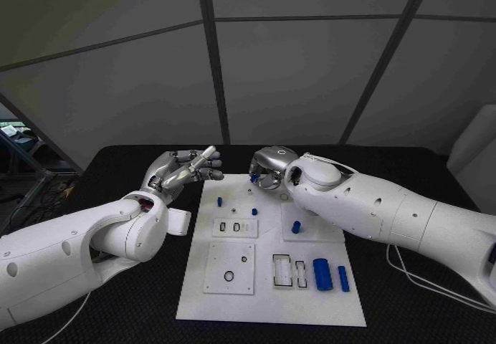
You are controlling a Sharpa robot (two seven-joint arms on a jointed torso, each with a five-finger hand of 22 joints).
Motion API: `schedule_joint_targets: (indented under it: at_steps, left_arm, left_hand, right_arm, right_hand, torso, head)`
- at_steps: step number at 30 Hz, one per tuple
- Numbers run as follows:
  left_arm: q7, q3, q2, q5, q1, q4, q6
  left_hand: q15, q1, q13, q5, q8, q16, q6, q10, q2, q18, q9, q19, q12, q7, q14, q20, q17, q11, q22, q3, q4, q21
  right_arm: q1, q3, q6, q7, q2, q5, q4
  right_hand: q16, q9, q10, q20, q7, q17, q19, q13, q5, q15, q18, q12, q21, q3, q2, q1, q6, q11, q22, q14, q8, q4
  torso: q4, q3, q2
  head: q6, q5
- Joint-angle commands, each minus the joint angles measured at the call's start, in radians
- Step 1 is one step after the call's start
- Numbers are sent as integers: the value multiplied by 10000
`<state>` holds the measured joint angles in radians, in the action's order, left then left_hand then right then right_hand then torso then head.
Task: Assemble the parts on the task board
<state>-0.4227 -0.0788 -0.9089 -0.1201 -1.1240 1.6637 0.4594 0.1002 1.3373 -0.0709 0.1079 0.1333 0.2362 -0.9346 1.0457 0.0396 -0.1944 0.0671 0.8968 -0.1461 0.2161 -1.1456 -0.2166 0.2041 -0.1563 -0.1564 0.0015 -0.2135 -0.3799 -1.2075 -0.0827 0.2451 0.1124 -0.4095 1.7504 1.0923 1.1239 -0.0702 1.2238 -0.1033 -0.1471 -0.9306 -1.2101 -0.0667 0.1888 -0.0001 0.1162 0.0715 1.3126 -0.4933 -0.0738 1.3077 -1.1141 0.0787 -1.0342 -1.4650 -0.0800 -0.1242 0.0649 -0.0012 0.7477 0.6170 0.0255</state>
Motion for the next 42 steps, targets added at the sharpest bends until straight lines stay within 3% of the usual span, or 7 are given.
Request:
schedule_joint_targets:
  at_steps: [1,17,20,23,27,35,42]
  left_arm:
    - [-70,-9,8,-72,-23,30,-90]
    - [-57,-9,3,-72,-38,25,-104]
    - [-51,-9,2,-72,-40,20,-108]
    - [-41,-9,-3,-72,-43,15,-116]
    - [-25,-9,-19,-72,-45,4,-125]
    - [-35,-8,-74,-72,-46,-13,-132]
    - [-74,-7,-94,-72,-44,35,-195]
  left_hand:
    - [51,80,15,-4,-35,-55,-31,43,6,112,-9,81,34,55,-34,-16,9,-52,9,-31,33,-12]
    - [51,80,15,-4,-35,-55,-31,43,6,112,-9,81,34,55,-34,-16,9,-52,9,-31,33,-12]
    - [51,80,15,-4,-35,-55,-31,43,6,112,-9,81,34,55,-34,-16,9,-52,9,-31,33,-12]
    - [50,88,14,-5,-40,-65,-42,54,9,111,-8,82,42,53,-38,-16,20,-50,13,-32,40,-9]
    - [51,87,14,-5,-41,-67,-43,55,10,111,-8,82,44,54,-37,-16,21,-50,14,-33,39,-8]
    - [51,87,14,-5,-41,-67,-43,55,10,111,-8,82,44,54,-37,-16,21,-50,14,-33,39,-8]
    - [52,89,13,-5,-44,-75,-48,59,15,112,-7,81,48,51,-33,-17,25,-50,17,-32,41,-5]
  right_arm:
    - [-16,6,-385,24,52,143,-75]
    - [-16,110,-283,655,180,392,-145]
    - [-16,111,-167,639,166,364,-143]
    - [-16,112,88,647,105,310,-77]
    - [-16,113,388,628,-69,177,109]
    - [-11,114,1393,493,-1087,-418,1245]
    - [-6,107,1501,755,-2727,-1776,2803]
  right_hand:
    - [57,-6,-4,-12,-19,13,-31,6,24,-43,-73,-58,62,19,-41,-45,-37,11,11,-220,46,65]
    - [61,35,-506,-89,-97,137,214,41,-62,61,-28,-117,-21,-35,-180,-146,269,128,220,-114,167,172]
    - [-580,66,-1531,-213,-208,1023,950,39,-216,224,152,-60,-518,53,-410,-265,864,286,1145,241,184,239]
    - [-1432,51,-2314,-337,-49,2239,1759,25,-303,317,337,-17,-1131,449,-580,-240,1501,406,2123,742,163,283]
    - [-1513,47,-2522,-386,28,2480,1875,12,-325,344,368,95,-1266,761,-581,-141,1761,448,2295,829,173,319]
    - [-1370,3,-2059,-322,-83,2511,1691,-33,-7,241,356,581,-1230,1082,-500,-107,1658,310,2208,710,93,497]
    - [-1331,-71,-100,-172,-150,2584,1510,-317,194,36,331,1583,-1194,1317,-743,-366,1087,19,2093,611,-121,846]
  torso:
    - [-2,0,1]
    - [-19,15,15]
    - [-17,15,10]
    - [-14,13,13]
    - [-35,30,6]
    - [-99,60,-12]
    - [-222,111,-19]
  head:
    - [25,1]
    - [18,-64]
    - [16,-57]
    - [8,-62]
    - [-22,-77]
    - [-60,-72]
    - [-126,-38]
